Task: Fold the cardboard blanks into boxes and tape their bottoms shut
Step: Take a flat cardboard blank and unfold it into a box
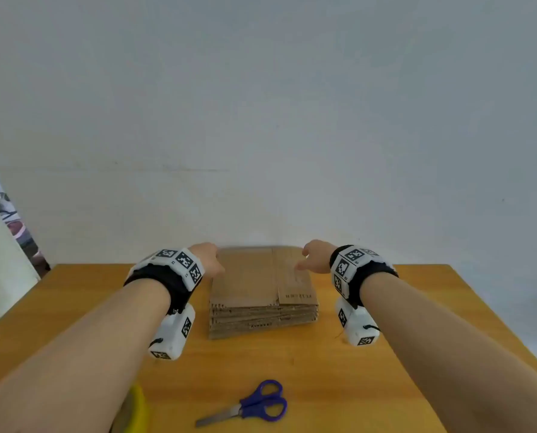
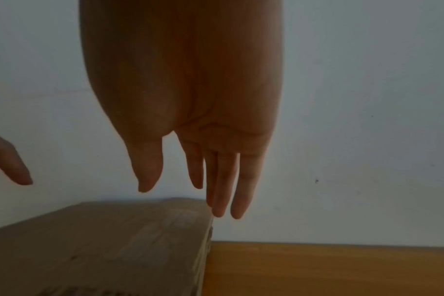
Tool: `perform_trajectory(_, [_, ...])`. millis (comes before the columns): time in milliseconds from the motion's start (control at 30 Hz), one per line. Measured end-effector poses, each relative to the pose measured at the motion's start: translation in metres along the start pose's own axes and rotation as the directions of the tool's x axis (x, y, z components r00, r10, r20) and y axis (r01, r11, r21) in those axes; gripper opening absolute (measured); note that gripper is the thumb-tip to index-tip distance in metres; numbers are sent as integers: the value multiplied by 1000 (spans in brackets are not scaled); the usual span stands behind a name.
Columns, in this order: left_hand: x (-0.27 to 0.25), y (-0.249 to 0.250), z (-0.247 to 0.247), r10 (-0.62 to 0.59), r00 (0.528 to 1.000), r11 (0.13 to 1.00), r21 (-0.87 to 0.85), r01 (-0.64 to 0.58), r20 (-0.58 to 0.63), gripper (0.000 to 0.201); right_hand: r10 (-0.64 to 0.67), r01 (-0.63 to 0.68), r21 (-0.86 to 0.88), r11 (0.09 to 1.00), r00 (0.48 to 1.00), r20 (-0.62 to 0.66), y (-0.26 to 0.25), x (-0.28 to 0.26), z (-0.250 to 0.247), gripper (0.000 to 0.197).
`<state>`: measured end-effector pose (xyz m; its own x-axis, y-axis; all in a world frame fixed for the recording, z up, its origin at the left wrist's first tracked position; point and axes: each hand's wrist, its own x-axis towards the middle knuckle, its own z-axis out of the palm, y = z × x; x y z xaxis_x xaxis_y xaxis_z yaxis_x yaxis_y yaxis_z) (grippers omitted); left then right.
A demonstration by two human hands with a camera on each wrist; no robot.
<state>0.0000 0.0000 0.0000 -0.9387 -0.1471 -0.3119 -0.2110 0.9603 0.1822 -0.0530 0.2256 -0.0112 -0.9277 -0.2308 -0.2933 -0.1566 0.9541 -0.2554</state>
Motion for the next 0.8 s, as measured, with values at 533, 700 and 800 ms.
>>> perform_trajectory(533, [-24, -13, 52, 30, 999, 943, -330, -39, -32, 55, 100, -78, 210, 975, 991, -95, 0, -22, 49, 58])
perform_trajectory(700, [-31, -12, 51, -22, 984, 930, -365, -44, -175, 49, 160, -108, 316, 943, 977, -142, 1, -27, 48, 65])
perform_trajectory(800, [-37, -15, 52, -41, 975, 896, -439, -60, -217, 49, 175, -94, 391, 916, 968, -178, 4, -34, 47, 84])
